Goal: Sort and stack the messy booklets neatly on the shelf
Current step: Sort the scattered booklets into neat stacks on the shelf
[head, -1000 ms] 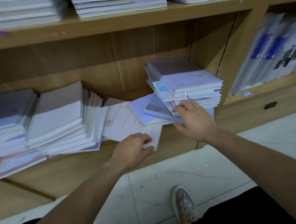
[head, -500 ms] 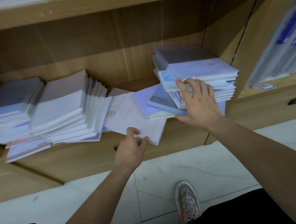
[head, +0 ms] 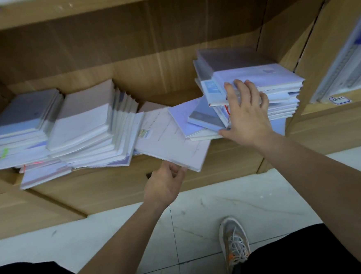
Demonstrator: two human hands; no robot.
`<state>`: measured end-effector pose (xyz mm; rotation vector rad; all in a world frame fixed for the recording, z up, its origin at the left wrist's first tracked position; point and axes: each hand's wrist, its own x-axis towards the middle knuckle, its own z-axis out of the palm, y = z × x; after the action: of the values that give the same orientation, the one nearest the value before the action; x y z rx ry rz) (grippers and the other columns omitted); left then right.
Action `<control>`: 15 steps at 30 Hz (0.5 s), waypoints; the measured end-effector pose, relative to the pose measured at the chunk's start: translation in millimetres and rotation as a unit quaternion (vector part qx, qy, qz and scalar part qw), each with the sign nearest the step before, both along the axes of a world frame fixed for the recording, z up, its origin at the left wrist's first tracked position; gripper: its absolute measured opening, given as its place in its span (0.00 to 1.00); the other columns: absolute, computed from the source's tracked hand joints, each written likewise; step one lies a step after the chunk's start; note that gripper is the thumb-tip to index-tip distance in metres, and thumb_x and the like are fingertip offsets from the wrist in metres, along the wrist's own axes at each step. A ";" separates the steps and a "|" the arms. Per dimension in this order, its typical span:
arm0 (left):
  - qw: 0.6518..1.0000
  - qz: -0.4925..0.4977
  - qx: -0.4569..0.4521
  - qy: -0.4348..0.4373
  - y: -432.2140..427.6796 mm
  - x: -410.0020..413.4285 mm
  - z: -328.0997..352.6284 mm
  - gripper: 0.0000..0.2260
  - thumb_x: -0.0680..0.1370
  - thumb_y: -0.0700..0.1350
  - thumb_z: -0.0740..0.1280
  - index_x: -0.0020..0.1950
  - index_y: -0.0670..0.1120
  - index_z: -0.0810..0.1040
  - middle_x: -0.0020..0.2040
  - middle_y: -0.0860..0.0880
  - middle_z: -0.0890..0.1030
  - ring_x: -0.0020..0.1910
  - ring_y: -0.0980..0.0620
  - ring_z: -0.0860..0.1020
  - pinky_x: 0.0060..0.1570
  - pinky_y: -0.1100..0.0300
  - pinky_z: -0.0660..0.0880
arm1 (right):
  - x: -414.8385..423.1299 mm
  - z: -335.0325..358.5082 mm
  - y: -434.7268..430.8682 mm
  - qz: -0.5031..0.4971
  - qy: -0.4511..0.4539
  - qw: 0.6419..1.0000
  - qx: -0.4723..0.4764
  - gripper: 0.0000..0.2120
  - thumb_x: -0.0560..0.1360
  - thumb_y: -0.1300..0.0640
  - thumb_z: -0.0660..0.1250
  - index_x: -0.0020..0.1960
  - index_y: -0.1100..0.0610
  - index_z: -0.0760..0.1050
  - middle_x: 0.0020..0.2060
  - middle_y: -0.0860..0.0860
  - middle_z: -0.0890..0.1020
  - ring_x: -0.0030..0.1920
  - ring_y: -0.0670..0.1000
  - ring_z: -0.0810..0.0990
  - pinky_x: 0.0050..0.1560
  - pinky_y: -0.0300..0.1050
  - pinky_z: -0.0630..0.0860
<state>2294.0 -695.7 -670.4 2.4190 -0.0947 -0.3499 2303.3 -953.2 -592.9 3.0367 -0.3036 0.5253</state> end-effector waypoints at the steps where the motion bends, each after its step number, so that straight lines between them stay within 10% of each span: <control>1: 0.999 0.018 -0.023 0.021 -1.0 -0.7 -1.0 0.19 0.75 0.68 0.62 0.48 0.53 0.75 0.39 0.56 0.84 0.38 0.53 0.83 0.44 0.51 0.81 | 0.7 -0.6 0.9 -0.004 0.001 1.000 0.000 0.61 0.61 0.38 0.80 0.79 0.53 0.44 0.78 0.58 0.52 0.78 0.63 0.50 0.72 0.67 0.55; 9: 0.944 0.140 -0.281 0.098 -36.3 5.4 0.2 0.14 0.81 0.52 0.66 0.57 0.42 0.78 0.39 0.44 0.85 0.32 0.46 0.84 0.32 0.58 0.79 | 2.0 -0.1 -3.1 -0.015 0.012 0.999 -0.035 0.61 0.62 0.35 0.79 0.79 0.52 0.43 0.78 0.57 0.53 0.78 0.62 0.51 0.70 0.66 0.58; 15: 0.939 0.155 -0.297 0.074 -40.8 4.2 3.5 0.13 0.81 0.47 0.66 0.47 0.36 0.79 0.32 0.41 0.83 0.30 0.47 0.83 0.33 0.58 0.81 | 3.9 -1.3 1.0 -0.025 0.012 0.998 -0.049 0.61 0.61 0.34 0.78 0.79 0.53 0.43 0.78 0.57 0.53 0.78 0.62 0.52 0.68 0.67 0.60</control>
<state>2298.2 -736.5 -666.9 1.7657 0.2179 -0.3022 2307.2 -952.2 -594.2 2.9306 -0.3427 0.4843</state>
